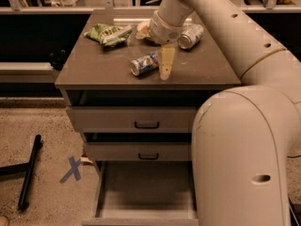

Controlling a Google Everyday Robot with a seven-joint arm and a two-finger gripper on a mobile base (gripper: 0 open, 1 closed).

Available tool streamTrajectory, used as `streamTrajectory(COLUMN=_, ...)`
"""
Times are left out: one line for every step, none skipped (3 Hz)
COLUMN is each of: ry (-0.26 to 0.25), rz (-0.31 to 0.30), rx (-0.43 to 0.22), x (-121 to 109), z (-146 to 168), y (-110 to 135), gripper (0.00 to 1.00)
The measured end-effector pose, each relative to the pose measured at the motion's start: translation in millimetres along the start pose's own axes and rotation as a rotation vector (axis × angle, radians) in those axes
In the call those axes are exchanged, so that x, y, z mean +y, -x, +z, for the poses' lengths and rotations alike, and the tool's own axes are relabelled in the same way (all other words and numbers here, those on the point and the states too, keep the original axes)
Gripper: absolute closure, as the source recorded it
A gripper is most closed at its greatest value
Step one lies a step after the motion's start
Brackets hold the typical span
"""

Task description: Place redbull can into bottom drawer

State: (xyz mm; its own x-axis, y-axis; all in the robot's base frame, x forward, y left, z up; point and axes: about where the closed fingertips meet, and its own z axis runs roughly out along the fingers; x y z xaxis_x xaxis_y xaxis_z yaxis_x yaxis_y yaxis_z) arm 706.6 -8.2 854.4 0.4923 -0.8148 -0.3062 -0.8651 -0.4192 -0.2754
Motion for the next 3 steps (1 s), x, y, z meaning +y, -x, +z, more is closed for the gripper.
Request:
streamTrajectory(ry=0.015, rz=0.001, rx=-0.015, x=0.5, z=9.8, y=6.4, gripper=0.00)
streamTrajectory(ry=0.033, rz=0.006, rx=-0.018, x=2.5, z=17.1, y=10.2, gripper=0.00)
streamTrajectory(ry=0.038, rz=0.011, rx=-0.012, x=2.4, z=19.4, y=12.4, gripper=0.18)
